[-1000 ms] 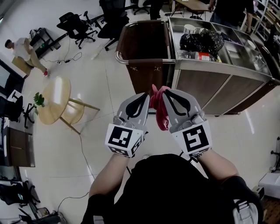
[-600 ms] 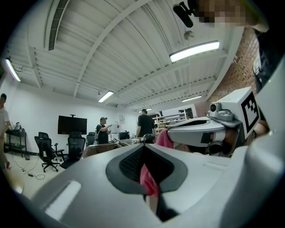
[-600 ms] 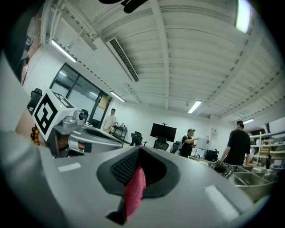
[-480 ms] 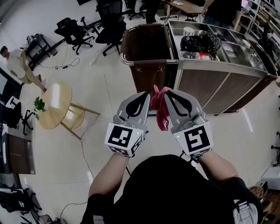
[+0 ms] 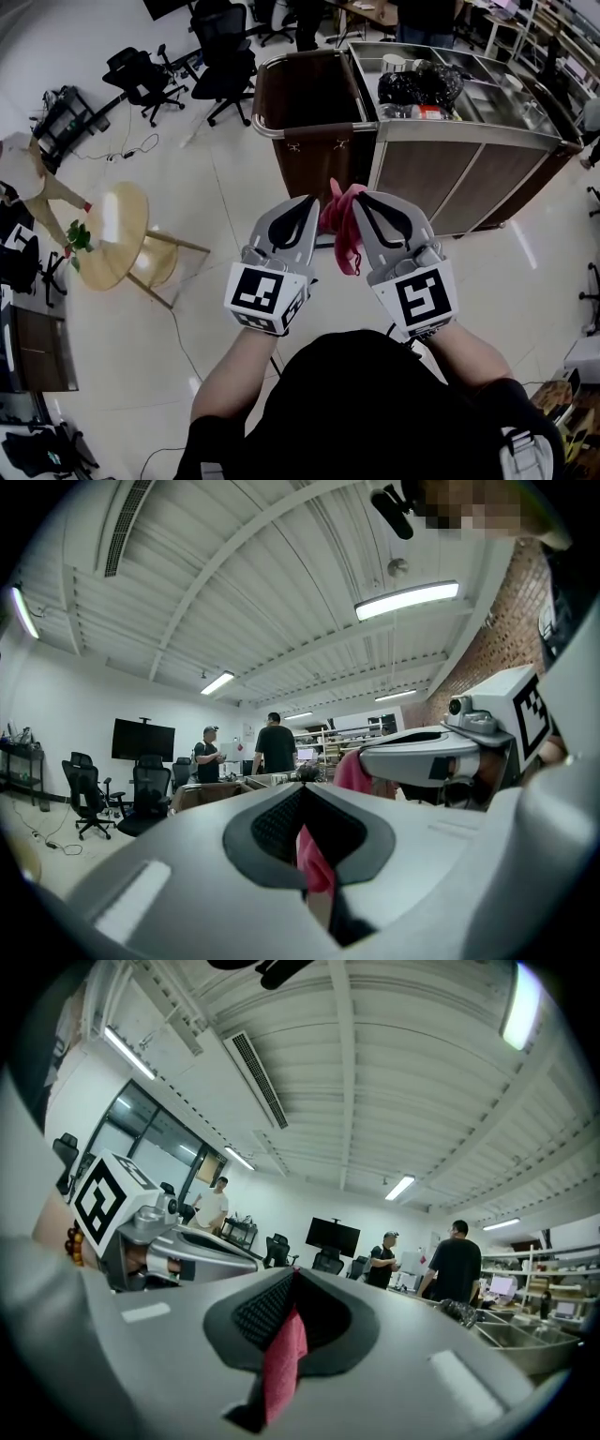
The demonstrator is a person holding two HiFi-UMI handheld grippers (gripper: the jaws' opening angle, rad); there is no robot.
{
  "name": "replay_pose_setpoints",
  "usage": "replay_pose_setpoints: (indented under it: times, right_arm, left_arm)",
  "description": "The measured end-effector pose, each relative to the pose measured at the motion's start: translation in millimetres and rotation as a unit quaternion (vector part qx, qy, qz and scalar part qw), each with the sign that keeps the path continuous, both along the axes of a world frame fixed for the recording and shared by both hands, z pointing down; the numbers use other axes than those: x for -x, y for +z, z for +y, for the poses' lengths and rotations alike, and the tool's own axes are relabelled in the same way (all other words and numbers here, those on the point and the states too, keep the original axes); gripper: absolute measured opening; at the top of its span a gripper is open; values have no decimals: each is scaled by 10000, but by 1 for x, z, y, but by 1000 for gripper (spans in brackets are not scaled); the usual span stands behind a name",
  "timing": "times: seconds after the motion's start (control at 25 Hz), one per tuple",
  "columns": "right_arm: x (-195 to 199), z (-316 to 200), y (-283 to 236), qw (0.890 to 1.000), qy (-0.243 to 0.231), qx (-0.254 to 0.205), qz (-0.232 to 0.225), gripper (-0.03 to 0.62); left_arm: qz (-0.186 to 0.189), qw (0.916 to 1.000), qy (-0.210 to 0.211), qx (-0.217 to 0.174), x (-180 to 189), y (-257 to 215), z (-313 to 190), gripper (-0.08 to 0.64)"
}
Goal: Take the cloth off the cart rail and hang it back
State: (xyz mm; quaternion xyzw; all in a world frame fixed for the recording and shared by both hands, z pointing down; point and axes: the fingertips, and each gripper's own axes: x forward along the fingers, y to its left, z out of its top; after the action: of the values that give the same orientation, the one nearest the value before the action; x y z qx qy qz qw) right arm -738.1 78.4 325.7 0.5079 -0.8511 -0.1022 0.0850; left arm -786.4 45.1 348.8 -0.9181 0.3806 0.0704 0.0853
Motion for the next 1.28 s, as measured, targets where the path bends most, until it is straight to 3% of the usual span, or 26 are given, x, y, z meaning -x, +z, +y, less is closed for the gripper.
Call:
replay_pose_setpoints:
  times: [0.68,1.0,1.28]
  right_arm:
    - [13,21,-10,9976,680,11,121,11]
    - [-9,28,-12,9939,1091,27,135,11]
    - [-57,42,-19,9879,1548,-7,86,11]
  left_arm:
    - [74,9979,648,-8,8,-11,14,2]
    - [53,9943,1061,21,-19,-10,16,2]
    - [-46,9883,1527,-21,-70,-17,26,2]
